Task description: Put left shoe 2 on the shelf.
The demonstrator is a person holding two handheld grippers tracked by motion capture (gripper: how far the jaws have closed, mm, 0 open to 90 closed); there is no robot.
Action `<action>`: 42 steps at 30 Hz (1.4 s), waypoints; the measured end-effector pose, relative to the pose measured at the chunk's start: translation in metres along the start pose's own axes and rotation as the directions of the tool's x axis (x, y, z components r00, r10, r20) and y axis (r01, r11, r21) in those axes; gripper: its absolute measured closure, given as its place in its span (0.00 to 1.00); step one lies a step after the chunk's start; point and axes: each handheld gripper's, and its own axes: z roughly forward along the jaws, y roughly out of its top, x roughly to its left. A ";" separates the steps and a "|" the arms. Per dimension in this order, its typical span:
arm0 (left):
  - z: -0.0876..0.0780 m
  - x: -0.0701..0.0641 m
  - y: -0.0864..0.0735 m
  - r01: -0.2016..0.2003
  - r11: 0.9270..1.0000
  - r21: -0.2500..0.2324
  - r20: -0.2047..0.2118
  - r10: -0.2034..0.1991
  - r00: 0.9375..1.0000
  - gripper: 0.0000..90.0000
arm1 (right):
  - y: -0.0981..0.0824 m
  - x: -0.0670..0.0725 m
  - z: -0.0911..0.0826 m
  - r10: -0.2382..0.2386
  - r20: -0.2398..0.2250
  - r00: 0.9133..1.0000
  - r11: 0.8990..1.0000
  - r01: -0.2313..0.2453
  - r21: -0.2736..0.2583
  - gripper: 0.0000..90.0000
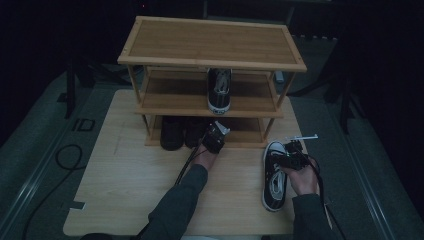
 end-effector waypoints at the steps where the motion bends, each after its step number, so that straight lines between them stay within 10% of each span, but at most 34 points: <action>1: 0.000 0.000 0.000 0.000 1.000 0.000 0.000 0.000 1.000 1.00 | 0.000 0.002 0.000 -0.011 -0.003 1.000 1.000 0.011 0.003 0.88; 16: 0.000 0.000 0.000 -0.001 1.000 0.000 -0.001 0.001 1.000 1.00 | 0.005 0.041 0.007 -0.224 -0.118 0.967 0.975 0.222 -0.026 0.96; 23: 0.000 0.000 0.000 0.001 1.000 0.000 -0.001 -0.001 1.000 1.00 | 0.008 0.069 0.012 -0.393 -0.156 0.906 0.919 0.394 -0.027 0.96; 32: 0.000 0.000 0.000 0.004 1.000 -0.001 -0.002 -0.004 1.000 1.00 | 0.008 0.083 0.012 -0.485 -0.219 0.847 0.872 0.488 -0.044 0.95; 42: 0.000 0.000 0.000 0.001 1.000 0.000 -0.001 -0.001 1.000 1.00 | 0.017 0.080 -0.005 -0.505 -0.181 0.844 0.863 0.500 -0.073 0.95</action>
